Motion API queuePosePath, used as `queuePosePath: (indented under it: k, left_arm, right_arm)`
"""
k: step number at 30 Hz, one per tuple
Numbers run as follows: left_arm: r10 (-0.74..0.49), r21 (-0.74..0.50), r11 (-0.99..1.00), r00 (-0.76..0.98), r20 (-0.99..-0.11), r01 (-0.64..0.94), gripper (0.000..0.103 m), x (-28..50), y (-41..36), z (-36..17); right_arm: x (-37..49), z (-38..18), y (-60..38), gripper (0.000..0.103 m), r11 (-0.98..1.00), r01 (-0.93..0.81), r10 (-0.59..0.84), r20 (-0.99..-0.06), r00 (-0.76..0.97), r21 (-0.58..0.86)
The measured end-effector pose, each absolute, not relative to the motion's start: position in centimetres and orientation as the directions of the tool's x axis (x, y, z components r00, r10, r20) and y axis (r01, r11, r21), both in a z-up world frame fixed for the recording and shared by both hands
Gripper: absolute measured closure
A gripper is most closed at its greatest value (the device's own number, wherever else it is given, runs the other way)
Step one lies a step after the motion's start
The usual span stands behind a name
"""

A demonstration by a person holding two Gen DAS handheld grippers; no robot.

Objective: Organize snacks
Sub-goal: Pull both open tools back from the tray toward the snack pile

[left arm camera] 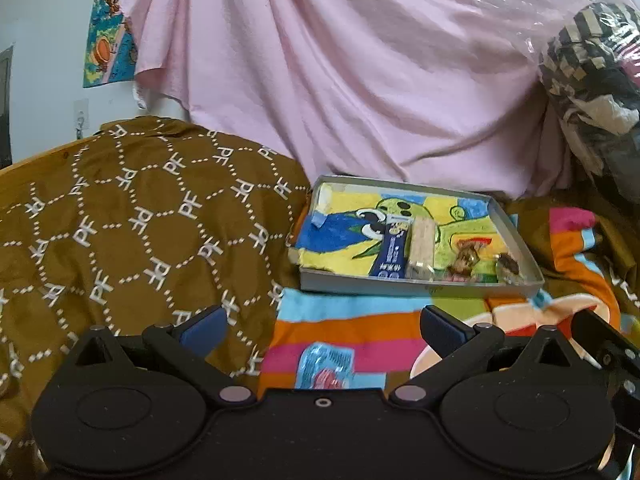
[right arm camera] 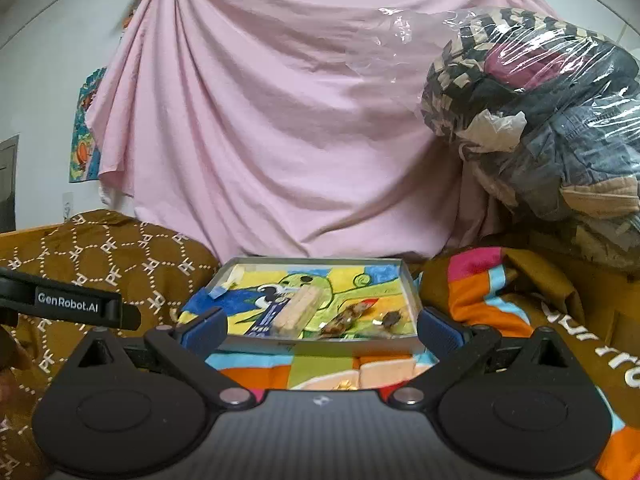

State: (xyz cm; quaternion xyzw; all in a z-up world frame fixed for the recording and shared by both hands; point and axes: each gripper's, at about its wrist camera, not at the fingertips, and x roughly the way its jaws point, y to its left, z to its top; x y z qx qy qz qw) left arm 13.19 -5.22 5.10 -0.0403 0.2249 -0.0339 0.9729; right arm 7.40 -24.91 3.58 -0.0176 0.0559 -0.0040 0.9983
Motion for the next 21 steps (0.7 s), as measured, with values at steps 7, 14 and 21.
queuePosePath:
  k: [7, 14, 21]
  left_arm:
    - [-0.066, -0.094, 0.995, 0.885, -0.460, 0.025, 0.001, 10.3, -4.2, 4.2]
    - [-0.047, -0.088, 0.996, 0.877, -0.478, 0.006, 0.001, 7.6, -3.4, 3.3]
    - [-0.027, -0.069, 0.998, 0.877, -0.480, -0.007, 0.001, 5.0, -2.5, 2.9]
  right_arm:
    - [5.2, 2.8, -24.1, 0.000, 0.999, -0.015, 0.010, -0.154, 0.988, -0.029]
    - [3.0, 2.0, -23.5, 0.000, 1.000, -0.025, 0.023, -0.202, 0.979, -0.009]
    - [0.9, 1.4, -23.3, 0.000, 1.000, -0.017, 0.022, -0.242, 0.970, 0.024]
